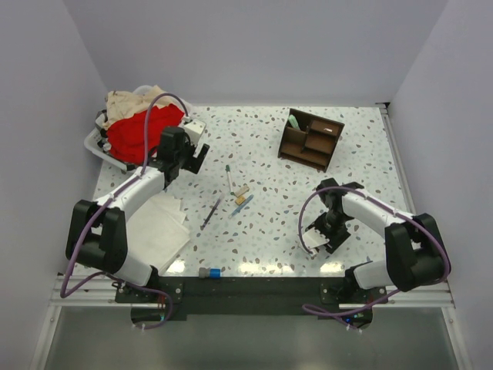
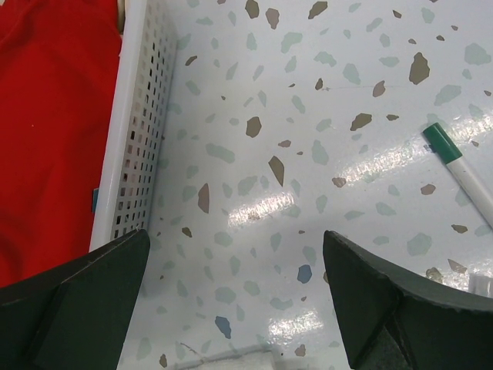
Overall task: Sort the stationery into containers
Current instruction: Pick up the stationery from the center of the board.
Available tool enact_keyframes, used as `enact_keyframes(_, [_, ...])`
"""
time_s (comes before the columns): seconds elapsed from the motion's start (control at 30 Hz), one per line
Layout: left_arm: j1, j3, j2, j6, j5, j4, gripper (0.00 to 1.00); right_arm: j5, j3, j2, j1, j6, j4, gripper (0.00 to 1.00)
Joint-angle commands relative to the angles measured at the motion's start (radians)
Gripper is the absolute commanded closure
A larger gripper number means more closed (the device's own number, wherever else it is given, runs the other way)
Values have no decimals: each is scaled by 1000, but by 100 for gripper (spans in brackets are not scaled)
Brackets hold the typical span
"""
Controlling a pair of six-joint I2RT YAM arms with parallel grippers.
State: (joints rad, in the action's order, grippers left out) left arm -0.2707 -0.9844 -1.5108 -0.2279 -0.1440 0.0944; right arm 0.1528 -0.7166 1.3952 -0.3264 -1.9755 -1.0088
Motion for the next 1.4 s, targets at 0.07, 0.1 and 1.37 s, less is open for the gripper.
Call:
enact_keyframes(0.07, [-5,-37,-8,-7,-12,-16,0,7,19,14,0,-232,64,42])
enact_keyframes(0.1, [-5,-37,-9,-4,-12,-16,0,4,19,18,0,-229,65,44])
enact_keyframes(1.37, [-5,-65,-54,12,9,-21,0,79,-9,-81,66,-116,79,100])
